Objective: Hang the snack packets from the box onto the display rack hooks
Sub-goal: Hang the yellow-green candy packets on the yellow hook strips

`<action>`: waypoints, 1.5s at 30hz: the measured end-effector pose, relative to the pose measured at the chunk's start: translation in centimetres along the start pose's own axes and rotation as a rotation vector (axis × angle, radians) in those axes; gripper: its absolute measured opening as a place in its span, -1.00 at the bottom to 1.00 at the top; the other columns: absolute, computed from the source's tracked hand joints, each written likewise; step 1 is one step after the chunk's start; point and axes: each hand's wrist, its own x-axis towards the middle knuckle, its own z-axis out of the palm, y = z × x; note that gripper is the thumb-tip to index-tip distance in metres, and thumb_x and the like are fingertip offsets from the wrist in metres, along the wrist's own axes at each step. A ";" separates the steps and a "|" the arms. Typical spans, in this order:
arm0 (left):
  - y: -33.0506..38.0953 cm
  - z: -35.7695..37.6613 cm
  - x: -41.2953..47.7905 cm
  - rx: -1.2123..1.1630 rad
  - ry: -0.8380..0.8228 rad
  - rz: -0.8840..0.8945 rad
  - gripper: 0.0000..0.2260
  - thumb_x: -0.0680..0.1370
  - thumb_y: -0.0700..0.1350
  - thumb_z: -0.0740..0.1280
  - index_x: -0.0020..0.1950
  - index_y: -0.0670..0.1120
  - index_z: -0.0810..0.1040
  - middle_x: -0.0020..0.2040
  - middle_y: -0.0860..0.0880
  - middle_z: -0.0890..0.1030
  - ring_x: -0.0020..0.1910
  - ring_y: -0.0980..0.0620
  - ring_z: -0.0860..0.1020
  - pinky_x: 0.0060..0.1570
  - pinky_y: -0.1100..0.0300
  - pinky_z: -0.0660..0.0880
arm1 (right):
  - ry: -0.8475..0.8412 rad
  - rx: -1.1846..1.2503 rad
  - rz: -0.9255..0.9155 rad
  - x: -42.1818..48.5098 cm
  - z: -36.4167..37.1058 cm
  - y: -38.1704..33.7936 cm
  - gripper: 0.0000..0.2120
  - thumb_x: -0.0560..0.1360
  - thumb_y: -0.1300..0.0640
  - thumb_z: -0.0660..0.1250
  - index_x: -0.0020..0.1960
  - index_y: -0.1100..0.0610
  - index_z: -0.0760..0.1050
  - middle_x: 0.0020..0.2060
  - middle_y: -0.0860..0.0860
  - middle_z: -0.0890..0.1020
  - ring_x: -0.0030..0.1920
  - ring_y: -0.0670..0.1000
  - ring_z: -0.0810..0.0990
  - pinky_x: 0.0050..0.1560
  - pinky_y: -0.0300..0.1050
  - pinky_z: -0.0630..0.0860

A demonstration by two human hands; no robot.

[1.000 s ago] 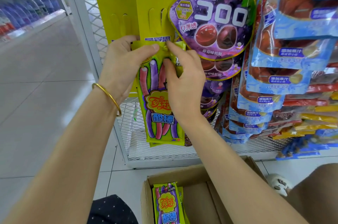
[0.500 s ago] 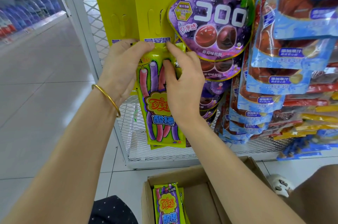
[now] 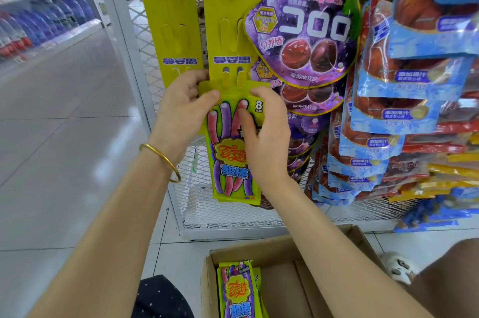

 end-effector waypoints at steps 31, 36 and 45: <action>-15.1 2.1 -14.4 0.754 -0.446 -0.349 -0.73 0.48 -0.15 0.35 0.17 -0.08 0.46 0.15 -0.08 0.44 -0.04 -0.02 0.56 -0.01 0.25 0.42 | -0.978 -0.548 1.234 -30.8 -1.7 19.1 -0.70 0.45 0.04 0.40 0.00 0.21 0.40 -0.06 0.12 0.50 -0.02 0.13 0.54 -0.13 -0.11 0.39; -14.4 2.7 -14.1 0.731 -0.440 -0.352 -0.74 0.49 -0.18 0.33 0.17 -0.08 0.46 0.15 -0.06 0.43 0.00 -0.03 0.55 0.05 0.22 0.43 | -1.012 -0.580 1.223 -30.8 -1.5 19.2 -0.74 0.48 0.01 0.37 -0.10 0.18 0.40 -0.09 0.11 0.51 -0.08 0.08 0.51 -0.16 -0.12 0.38; -14.5 2.1 -14.2 0.707 -0.420 -0.373 -0.76 0.49 -0.19 0.33 0.15 -0.11 0.47 0.16 -0.09 0.45 0.03 -0.04 0.54 -0.04 0.30 0.38 | -0.928 -0.473 1.363 -30.8 -0.5 19.2 -0.68 0.44 -0.02 0.41 -0.26 0.13 0.34 -0.18 0.08 0.51 -0.20 0.07 0.49 -0.21 -0.12 0.42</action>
